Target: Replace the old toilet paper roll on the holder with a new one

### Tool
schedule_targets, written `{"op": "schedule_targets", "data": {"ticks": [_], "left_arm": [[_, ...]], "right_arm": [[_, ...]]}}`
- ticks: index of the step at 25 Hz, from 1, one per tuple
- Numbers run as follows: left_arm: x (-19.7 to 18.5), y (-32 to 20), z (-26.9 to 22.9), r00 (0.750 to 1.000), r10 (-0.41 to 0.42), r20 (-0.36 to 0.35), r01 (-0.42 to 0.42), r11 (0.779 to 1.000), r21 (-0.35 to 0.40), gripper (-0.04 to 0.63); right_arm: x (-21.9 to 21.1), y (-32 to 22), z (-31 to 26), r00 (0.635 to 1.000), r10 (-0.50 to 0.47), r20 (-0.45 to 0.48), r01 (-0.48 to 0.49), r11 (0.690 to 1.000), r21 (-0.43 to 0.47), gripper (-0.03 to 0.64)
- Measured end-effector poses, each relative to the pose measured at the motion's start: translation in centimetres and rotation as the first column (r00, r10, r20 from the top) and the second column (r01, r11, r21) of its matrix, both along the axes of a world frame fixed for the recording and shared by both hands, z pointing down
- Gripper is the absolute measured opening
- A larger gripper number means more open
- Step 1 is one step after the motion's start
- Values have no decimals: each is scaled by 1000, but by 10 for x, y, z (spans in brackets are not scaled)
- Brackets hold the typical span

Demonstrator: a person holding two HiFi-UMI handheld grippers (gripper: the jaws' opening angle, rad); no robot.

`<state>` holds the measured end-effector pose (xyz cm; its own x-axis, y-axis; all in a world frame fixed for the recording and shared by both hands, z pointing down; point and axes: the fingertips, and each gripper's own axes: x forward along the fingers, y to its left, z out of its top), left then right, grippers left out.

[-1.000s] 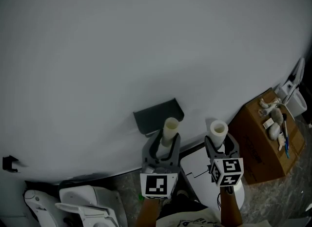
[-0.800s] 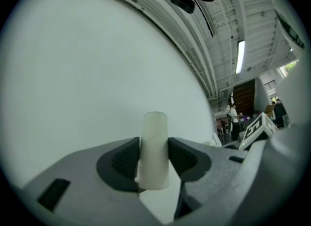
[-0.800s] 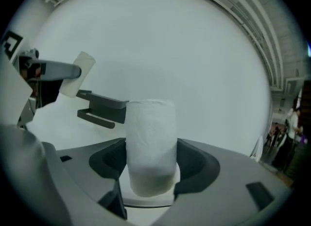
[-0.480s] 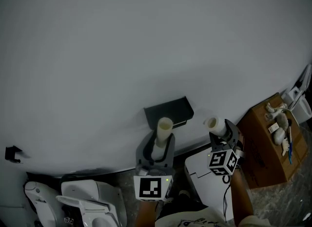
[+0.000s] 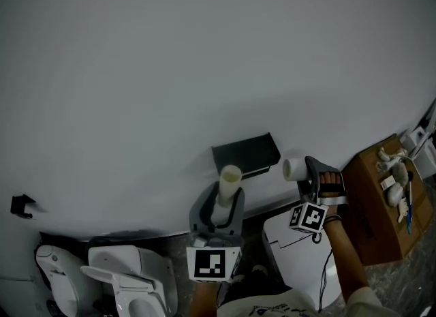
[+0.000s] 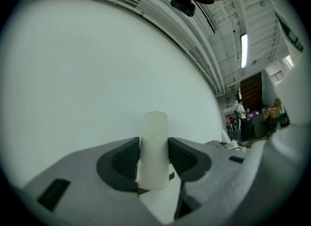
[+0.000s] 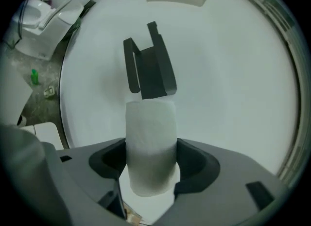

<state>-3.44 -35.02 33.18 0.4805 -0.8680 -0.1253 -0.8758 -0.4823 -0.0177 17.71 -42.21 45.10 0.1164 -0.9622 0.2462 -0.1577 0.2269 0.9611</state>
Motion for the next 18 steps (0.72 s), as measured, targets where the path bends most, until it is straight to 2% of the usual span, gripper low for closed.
{"op": "schedule_targets", "data": {"ticks": [3,6,12,18], "left_arm": [[-6,0,1,1000,-8,16,8,1000,-1,187],[-19,-1,3,1000,-23,13,23,1000,-3,187],[-31,-2,1,999,-52,11,52,999,-4,187],[-34,-1,-3,996,-83,25,82,997,7,187]], "right_arm": [[-3,-8,5,995,-13,-98,13,1000,-3,307],[-10,-14,8,989,-8,-146,8,1000,0,307],[-22,-22,16,984,-30,-173,30,1000,-5,307],[-27,-26,23,986,-37,-162,37,999,-4,307]]}}
